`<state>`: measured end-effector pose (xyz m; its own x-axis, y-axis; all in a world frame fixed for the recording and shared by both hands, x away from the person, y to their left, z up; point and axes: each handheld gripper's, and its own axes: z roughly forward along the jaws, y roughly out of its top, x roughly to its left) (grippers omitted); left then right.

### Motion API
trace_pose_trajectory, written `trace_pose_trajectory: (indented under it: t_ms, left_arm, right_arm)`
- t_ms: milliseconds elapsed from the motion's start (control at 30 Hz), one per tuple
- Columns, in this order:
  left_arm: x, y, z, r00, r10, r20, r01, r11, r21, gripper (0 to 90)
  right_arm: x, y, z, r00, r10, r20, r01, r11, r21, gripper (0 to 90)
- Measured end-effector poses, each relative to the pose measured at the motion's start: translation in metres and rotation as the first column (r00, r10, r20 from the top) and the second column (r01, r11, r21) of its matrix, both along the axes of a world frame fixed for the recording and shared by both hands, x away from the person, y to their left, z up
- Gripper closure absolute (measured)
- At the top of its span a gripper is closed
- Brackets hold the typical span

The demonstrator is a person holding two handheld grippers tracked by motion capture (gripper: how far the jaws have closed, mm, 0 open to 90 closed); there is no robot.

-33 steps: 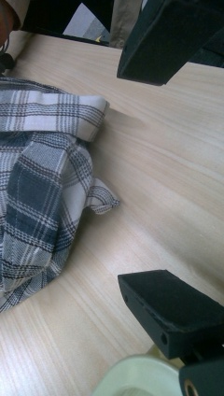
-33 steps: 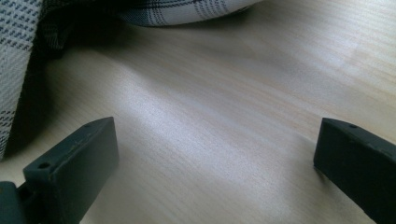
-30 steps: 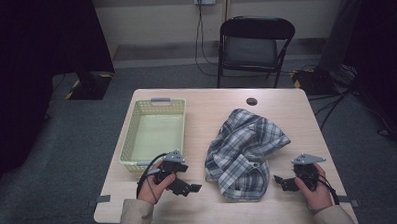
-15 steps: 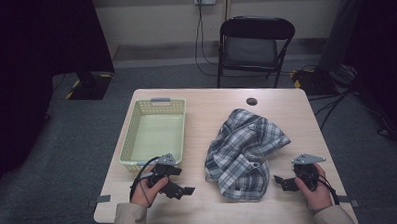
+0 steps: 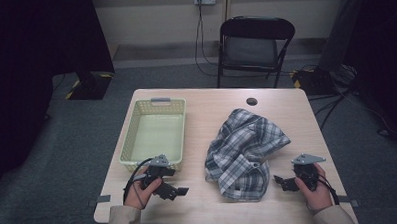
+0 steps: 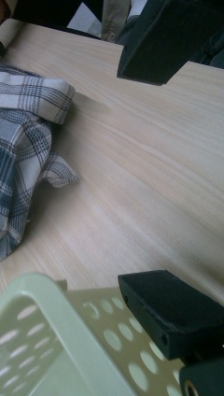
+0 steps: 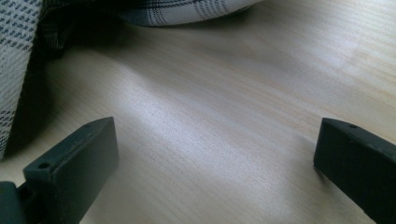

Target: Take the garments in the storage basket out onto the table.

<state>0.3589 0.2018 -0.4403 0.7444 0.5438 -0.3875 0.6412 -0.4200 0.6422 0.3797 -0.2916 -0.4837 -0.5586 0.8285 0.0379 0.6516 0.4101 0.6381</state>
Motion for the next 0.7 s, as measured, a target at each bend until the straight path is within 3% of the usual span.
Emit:
trace_pose_trajectory:
  t_ms: [700]
  left_arm:
    - [-0.004, 0.024, -0.003, 0.9991, 0.040, 0.015, -0.040, 0.9988, 0.029, 2.5]
  right_arm:
    - [0.000, 0.000, 0.000, 1.0000, 0.000, 0.000, 0.000, 1.000, 0.000, 0.0]
